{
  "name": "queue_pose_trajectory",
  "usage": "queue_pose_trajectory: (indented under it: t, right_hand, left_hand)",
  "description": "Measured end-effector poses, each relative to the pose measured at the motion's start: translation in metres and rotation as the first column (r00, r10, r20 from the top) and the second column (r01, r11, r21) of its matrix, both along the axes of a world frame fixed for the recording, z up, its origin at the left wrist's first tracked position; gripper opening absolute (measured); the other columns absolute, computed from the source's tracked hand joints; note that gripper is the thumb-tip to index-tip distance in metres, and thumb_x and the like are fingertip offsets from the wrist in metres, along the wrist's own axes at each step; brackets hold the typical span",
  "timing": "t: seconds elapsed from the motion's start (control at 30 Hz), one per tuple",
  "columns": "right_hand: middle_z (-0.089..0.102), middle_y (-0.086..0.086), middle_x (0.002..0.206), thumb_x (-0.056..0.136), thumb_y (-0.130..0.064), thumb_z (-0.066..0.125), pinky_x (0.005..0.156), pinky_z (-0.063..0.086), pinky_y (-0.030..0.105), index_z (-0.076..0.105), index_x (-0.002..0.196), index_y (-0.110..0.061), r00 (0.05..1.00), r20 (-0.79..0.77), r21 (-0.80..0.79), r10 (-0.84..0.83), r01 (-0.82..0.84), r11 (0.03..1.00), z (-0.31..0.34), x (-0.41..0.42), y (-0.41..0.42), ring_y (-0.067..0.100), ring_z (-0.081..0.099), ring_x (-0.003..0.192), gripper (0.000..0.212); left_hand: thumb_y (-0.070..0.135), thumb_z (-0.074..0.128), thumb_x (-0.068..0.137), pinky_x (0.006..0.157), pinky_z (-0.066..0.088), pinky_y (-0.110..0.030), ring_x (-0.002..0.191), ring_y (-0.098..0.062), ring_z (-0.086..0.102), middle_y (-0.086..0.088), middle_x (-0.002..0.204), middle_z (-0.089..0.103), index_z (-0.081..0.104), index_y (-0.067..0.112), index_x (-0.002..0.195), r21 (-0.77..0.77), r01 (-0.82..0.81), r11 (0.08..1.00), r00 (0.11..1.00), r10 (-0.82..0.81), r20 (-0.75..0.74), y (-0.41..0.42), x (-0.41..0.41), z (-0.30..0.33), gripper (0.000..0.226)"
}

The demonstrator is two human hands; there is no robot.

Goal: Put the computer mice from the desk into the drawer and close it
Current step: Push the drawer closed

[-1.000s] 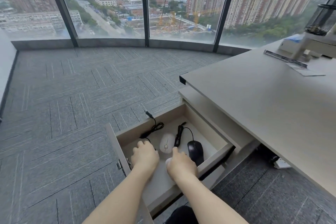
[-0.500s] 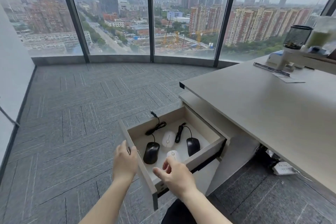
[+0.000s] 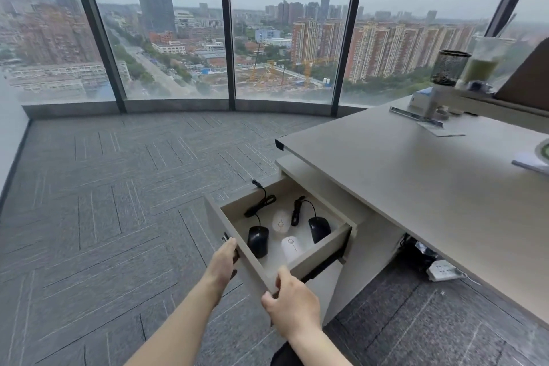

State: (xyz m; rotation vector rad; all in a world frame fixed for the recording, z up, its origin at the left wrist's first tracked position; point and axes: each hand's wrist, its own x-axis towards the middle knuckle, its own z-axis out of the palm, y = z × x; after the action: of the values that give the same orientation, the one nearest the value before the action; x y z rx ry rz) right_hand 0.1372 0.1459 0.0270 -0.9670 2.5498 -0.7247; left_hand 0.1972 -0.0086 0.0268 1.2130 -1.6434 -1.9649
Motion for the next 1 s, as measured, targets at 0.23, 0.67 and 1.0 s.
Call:
queue_pose_trajectory:
  t: [0.23,0.67,1.0]
  right_hand:
    - [0.067,-0.005,0.087,0.091,-0.052,0.047,0.051,0.038,0.029,0.041,0.092,-0.023,0.948,0.095,-0.021,-0.305,0.308,0.951,-0.009,-0.058,0.021,0.018,0.058,0.070,0.030]
    - [0.040,0.012,0.153,0.088,-0.064,0.050,0.086,0.052,0.042,0.016,0.152,-0.020,0.824,0.209,-0.055,-0.527,0.548,0.835,-0.029,-0.138,0.032,0.030,0.055,0.126,0.085]
    - [0.052,0.010,0.145,0.091,-0.060,0.049,0.086,0.055,0.042,0.024,0.151,-0.017,0.783,0.247,-0.106,-0.572,0.608,0.787,-0.033,-0.176,0.029,0.029,0.060,0.121,0.077]
  left_hand:
    - [0.040,0.031,0.099,0.108,0.035,-0.042,0.112,-0.020,0.057,0.009,0.118,0.053,0.048,0.027,0.122,0.079,0.059,0.995,0.997,-0.055,-0.055,0.003,-0.074,0.003,0.032]
    - [0.051,0.024,0.098,0.109,0.036,-0.048,0.125,-0.025,0.054,0.007,0.152,0.040,0.032,0.026,0.147,0.194,0.077,0.978,0.987,-0.047,-0.156,0.010,-0.170,-0.007,0.056]
    - [0.051,0.023,0.098,0.109,0.036,-0.047,0.120,-0.023,0.056,0.011,0.150,0.042,0.024,0.027,0.150,0.279,0.080,0.957,0.977,-0.021,-0.211,0.014,-0.214,-0.014,0.057]
